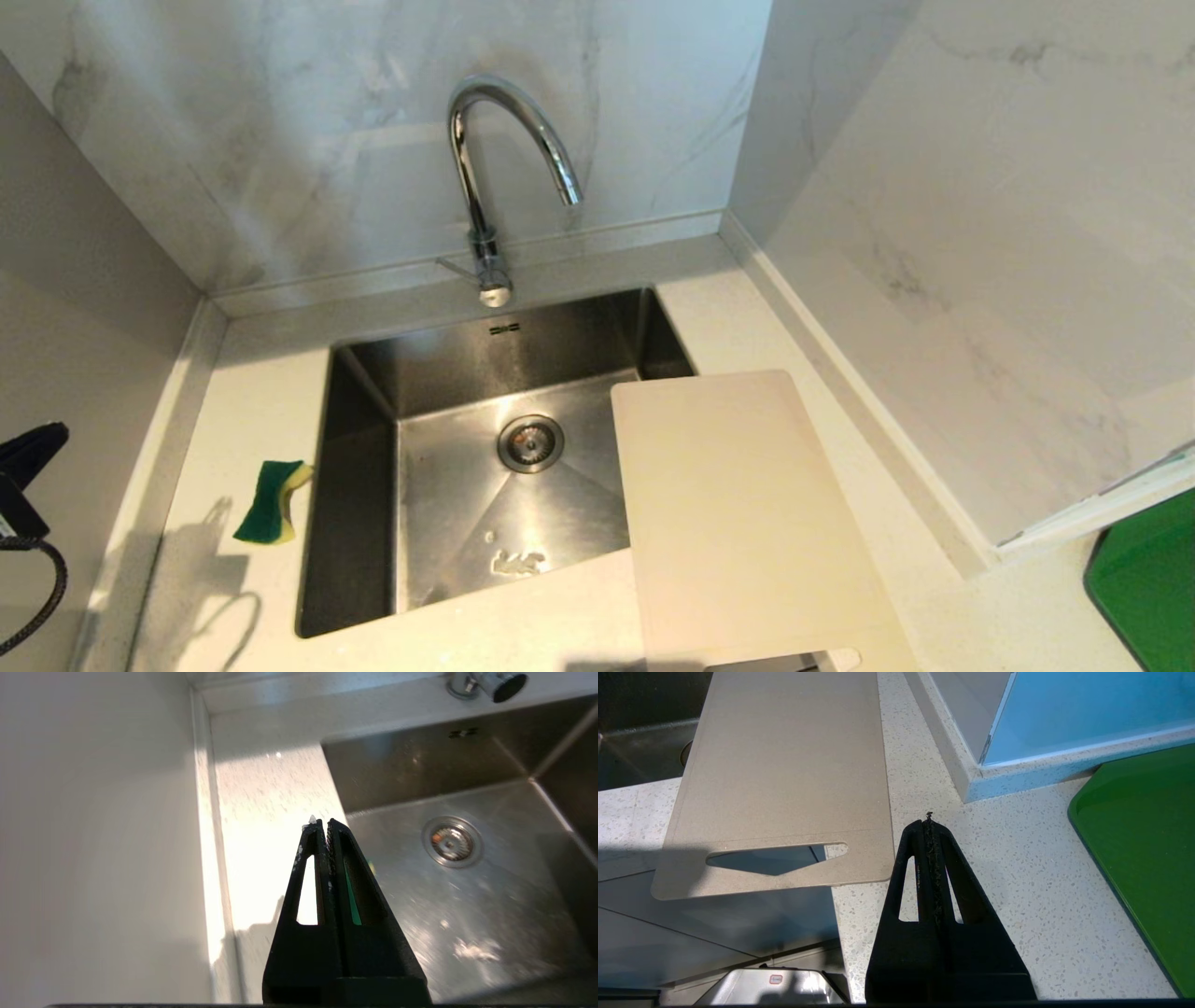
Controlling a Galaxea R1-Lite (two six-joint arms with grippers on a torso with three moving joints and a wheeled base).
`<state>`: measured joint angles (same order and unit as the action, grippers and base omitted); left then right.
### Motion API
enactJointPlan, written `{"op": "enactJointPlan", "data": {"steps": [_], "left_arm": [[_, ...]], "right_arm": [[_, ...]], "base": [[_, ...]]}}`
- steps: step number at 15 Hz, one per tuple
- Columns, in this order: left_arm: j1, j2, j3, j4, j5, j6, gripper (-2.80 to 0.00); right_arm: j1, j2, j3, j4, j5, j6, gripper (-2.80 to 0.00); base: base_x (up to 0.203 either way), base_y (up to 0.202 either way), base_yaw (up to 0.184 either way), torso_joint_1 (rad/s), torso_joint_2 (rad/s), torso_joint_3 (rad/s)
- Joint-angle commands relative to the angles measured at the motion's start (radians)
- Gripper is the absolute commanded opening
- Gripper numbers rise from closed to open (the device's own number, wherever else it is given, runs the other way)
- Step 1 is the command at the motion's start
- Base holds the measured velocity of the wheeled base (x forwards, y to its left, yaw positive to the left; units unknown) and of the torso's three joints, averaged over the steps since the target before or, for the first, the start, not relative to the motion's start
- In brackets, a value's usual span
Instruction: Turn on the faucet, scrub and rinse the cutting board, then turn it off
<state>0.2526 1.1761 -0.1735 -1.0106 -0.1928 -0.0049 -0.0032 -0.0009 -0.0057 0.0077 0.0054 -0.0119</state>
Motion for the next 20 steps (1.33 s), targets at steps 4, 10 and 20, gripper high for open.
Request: {"op": "enactJointPlan", "data": {"steps": [4, 10, 20], "left_arm": [[-0.002, -0.152, 0.114, 0.000, -0.004, -0.018, -2.80], [-0.003, -0.331, 0.172, 0.102, -0.004, -0.020, -2.80], [-0.003, -0.728, 0.151, 0.510, -0.035, -0.032, -2.80]], "right_arm": [[0.000, 0.001, 0.000, 0.000, 0.001, 0.000, -2.80], [0.000, 0.001, 0.000, 0.000, 0.001, 0.000, -2.80], [0.000, 0.001, 0.000, 0.000, 0.001, 0.000, -2.80]], "base": [[0.000, 0.000, 0.000, 0.000, 0.00, 0.000], [0.000, 0.000, 0.000, 0.000, 0.00, 0.000], [0.000, 0.000, 0.000, 0.000, 0.00, 0.000]]}}
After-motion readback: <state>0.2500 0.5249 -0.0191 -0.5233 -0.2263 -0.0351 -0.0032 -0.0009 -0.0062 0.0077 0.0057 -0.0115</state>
